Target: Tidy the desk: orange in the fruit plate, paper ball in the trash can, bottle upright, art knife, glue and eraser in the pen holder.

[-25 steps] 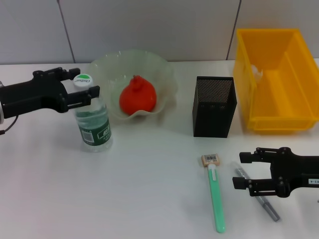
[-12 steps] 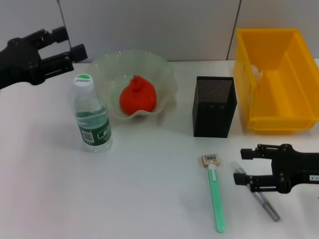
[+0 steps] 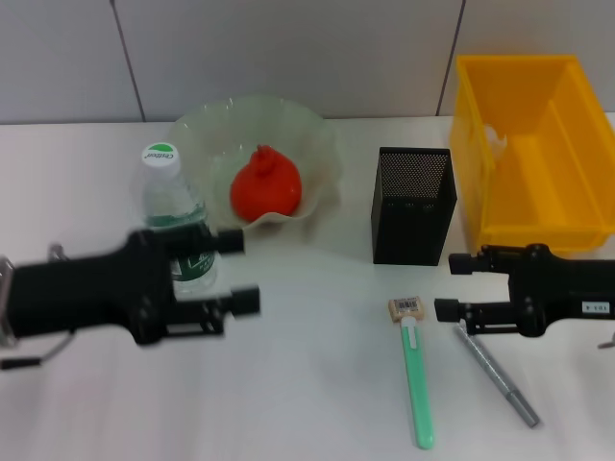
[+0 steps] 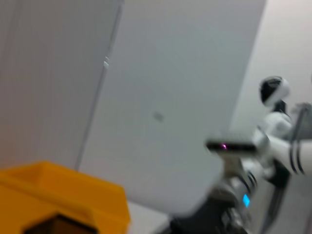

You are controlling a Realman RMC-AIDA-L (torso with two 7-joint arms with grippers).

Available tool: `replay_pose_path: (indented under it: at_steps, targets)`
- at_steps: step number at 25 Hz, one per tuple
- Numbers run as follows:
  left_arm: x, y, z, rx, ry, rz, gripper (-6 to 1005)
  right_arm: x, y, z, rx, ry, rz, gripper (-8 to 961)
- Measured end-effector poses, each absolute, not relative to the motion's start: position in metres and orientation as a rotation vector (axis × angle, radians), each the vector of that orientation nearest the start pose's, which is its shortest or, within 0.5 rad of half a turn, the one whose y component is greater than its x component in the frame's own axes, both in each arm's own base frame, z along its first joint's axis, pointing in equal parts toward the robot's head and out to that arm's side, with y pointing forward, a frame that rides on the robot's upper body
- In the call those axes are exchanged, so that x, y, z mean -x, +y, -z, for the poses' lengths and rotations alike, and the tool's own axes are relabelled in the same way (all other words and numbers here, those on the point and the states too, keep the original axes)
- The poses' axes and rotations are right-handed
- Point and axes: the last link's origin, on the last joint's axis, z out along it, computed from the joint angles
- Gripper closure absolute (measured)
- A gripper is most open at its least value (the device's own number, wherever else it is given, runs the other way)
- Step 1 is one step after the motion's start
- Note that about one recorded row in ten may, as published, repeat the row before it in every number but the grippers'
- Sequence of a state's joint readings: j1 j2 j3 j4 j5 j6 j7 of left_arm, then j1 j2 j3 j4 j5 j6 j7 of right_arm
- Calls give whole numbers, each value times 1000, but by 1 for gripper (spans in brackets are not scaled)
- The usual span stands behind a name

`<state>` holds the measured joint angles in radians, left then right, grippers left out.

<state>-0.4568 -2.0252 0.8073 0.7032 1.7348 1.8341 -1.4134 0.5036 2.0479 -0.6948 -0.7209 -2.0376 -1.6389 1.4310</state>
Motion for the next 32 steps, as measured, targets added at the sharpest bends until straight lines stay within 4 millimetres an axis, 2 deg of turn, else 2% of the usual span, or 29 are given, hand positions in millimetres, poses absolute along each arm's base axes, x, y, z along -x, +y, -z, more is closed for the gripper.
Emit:
replay_pose_path:
  at_steps: [7,10,11,22,28,32]
  targets:
    - [261,280,5,2799,-411,1018,202,-247,341,-27,2817,734,-623,169]
    - [264,277,11,2798,-401,1005,202,-233,350,-34,2846,803,-533,169]
    - [268,274,18,2800,-388,976,202,-227,354,-36,2855,833,-478,169]
    - [273,267,30,2816,-374,944,201,-184,383,-47,2798,1147,151,169]
    - [276,260,41,2831,-359,935,201,-176,392,-51,2666,1243,457,169]
    - [279,257,45,2824,-339,923,201,-176,391,-44,2629,1257,604,170]
